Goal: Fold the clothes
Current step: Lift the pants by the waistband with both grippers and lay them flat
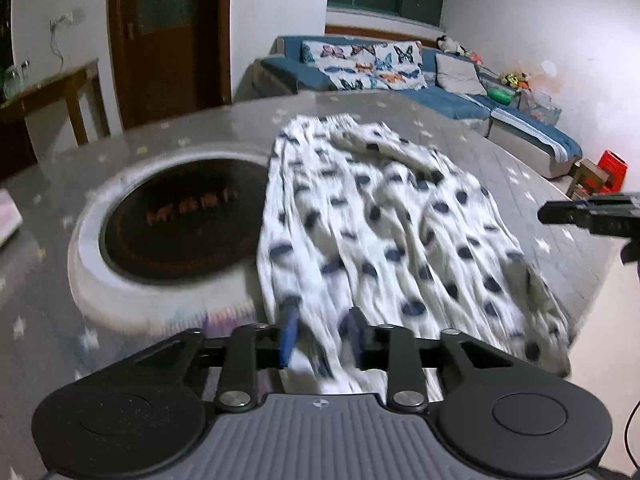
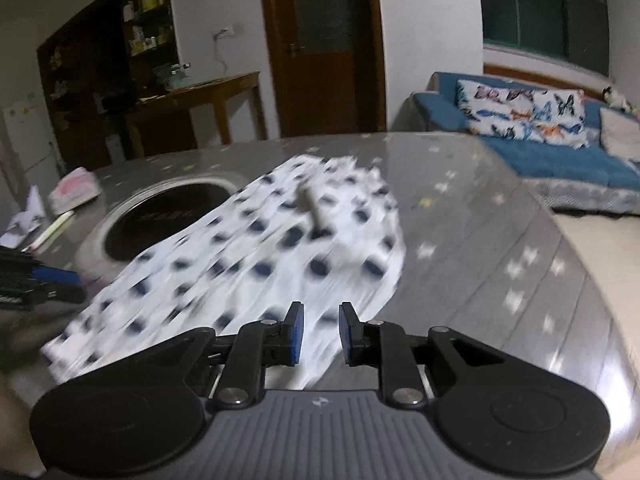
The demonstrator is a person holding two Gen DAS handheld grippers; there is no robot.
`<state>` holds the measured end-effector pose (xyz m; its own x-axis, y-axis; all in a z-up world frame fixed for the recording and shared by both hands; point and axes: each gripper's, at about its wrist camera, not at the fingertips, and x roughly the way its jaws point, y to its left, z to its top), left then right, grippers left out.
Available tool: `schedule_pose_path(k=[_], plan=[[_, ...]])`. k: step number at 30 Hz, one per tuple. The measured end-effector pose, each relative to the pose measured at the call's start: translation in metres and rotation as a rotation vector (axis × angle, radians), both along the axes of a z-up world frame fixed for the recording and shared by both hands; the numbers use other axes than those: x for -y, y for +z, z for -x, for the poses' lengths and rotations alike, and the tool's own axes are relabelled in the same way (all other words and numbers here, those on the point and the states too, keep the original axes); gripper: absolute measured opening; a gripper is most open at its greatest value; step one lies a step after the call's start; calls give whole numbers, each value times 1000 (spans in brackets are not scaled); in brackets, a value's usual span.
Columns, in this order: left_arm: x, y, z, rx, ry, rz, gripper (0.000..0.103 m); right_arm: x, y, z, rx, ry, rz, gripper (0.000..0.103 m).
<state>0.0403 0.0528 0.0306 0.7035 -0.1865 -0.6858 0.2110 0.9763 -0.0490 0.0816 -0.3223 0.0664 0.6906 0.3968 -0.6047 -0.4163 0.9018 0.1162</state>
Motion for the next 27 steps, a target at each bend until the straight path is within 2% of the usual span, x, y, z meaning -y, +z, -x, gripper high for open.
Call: schedule_pose_path(k=[3,6,9,12,14,18,21,27], plan=[[4,5,-23,16,17,-27,41,-1,4,-36,12,-14,15,19],[6,8,-50,28,39,-56,43,-9,6,-74,22,-13,33,20],[8,8,-80,33,58,-77,44,-19,4,-109,10,1,42,25],[11,7,-113,38,76,-98,44,-32,-2,-148,1,20,70,26],[14,6,-138,41,91,-104,44,-39,-6,-166,-6,24,80,31],[24,3,-184,55,101,-115,49,-54,-21,-213,-32,28,110,33],[35,-3,-218,52,87,-127,56,-61,-32,-239,-53,29,120,37],[50,-14,-279,58,81,-137,59,-62,-50,-270,-94,34,104,38]])
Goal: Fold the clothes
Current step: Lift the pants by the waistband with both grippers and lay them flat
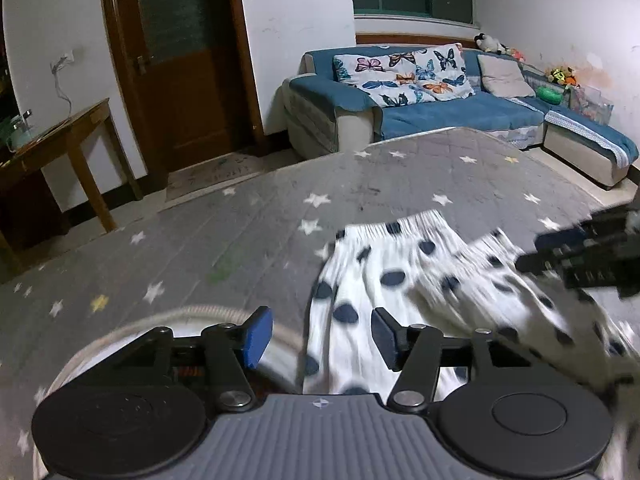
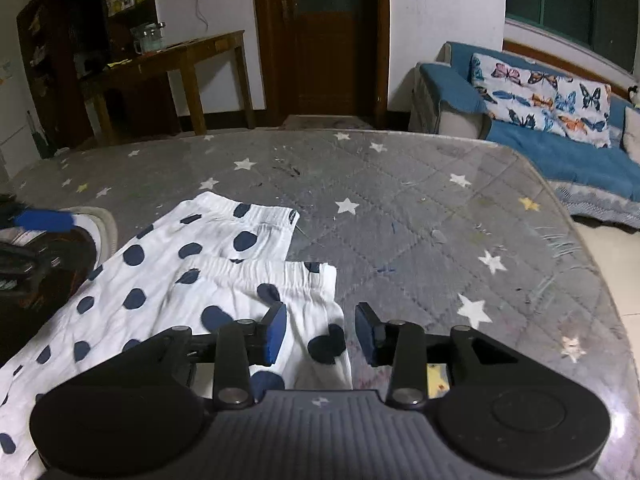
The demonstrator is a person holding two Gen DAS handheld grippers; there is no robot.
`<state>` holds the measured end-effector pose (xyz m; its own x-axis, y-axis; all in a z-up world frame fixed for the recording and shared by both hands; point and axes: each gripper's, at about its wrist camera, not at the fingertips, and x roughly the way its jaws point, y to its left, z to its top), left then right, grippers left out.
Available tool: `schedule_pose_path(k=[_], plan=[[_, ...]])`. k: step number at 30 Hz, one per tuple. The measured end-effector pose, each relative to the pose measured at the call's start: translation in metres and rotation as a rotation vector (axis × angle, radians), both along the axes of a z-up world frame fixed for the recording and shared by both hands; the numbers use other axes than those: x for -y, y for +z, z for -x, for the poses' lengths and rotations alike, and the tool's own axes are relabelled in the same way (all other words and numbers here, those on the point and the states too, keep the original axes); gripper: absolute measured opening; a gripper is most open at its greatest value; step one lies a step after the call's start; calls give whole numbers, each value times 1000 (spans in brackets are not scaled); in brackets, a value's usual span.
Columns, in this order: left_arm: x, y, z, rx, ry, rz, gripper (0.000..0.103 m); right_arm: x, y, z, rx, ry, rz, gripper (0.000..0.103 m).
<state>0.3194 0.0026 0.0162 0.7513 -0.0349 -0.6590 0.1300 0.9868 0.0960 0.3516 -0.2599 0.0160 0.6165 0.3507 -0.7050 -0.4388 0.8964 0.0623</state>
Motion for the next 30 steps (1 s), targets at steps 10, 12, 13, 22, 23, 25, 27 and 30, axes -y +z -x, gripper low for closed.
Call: schedule_pose_path(k=[10,12,13,22,23,25,27,30], plan=[[16,-26,-47,-14,-33,-16,58,-5,-12,-7,4,44,9,33],[20,-29,-51,-19,-45,-18,55,-5,-12,-8,8,48,17,23],[22,-32,-53,-24,-51,-19,50,-5,-11,-8,9,54,19,16],[21,-37,-51,-4,-31,-57,6,-2,-3,-6,65,29,79,4],[16,-37,-51,0,-10,-70,5,2,-2,-10,72,10,93,4],[3,-36,-52,1,41,-83,4,11,0,-17,84,-27,120,4],[-13,-36,-54,0,97,-95,4,20,1,-22,93,-62,144,4],[-40,-36,-53,6,176,-121,4,36,0,-30,104,-120,175,4]])
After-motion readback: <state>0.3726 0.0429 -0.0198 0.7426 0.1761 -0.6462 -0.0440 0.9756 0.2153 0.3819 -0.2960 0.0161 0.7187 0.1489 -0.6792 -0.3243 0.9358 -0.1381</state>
